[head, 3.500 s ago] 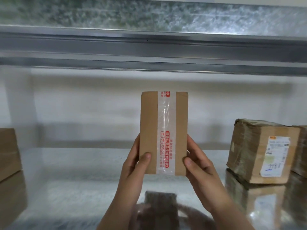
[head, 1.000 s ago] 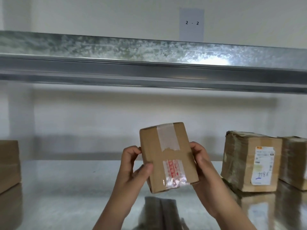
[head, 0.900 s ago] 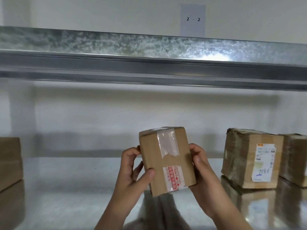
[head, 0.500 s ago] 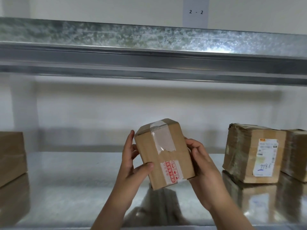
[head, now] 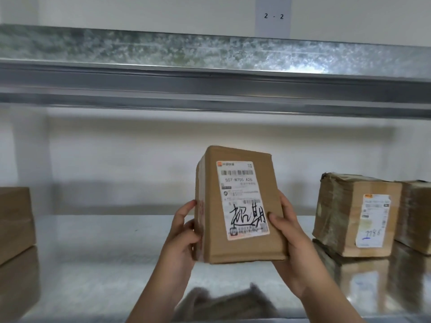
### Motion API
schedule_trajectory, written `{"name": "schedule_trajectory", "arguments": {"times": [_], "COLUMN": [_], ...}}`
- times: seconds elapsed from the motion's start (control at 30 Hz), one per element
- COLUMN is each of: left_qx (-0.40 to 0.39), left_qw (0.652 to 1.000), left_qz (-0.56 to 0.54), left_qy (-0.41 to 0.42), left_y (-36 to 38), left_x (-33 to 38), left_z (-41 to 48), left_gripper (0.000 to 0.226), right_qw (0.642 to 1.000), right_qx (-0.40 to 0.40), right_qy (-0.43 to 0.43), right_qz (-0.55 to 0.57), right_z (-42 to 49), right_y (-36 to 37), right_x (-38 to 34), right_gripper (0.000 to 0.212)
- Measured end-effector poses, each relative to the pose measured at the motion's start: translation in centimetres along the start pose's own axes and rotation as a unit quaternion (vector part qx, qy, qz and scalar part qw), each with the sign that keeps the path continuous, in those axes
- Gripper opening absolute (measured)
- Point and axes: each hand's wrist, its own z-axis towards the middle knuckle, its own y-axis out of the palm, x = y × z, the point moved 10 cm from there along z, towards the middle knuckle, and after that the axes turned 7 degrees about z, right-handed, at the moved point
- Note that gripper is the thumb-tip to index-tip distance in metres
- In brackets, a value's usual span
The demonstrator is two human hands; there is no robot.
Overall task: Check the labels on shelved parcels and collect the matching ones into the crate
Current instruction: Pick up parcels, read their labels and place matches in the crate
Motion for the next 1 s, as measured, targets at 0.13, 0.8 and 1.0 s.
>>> {"name": "schedule_trajectory", "arguments": {"times": [0.13, 0.8, 1.0], "left_qx": [-0.011, -0.007, 0.112], "left_qw": [0.999, 0.993, 0.988], "left_qz": [0.051, 0.116, 0.108], "left_qy": [0.011, 0.015, 0.017], "left_y": [0.2, 1.0, -1.7], "left_x": [0.7, -0.1, 0.4], "left_z": [0.2, -0.6, -0.4], "left_gripper": [0.071, 0.064, 0.035], "right_qw": [0.999, 0.995, 0.996], "right_qx": [-0.037, -0.03, -0.015], "right_qy": [0.017, 0.056, 0.01], "right_qz": [-0.036, -0.08, -0.086], "right_z": [-0.2, -0.1, 0.2], "right_y": [0.1, -1.0, -1.7], "right_x": [0.3, 2.9, 1.6], "right_gripper": [0.076, 0.077, 0.062]}}
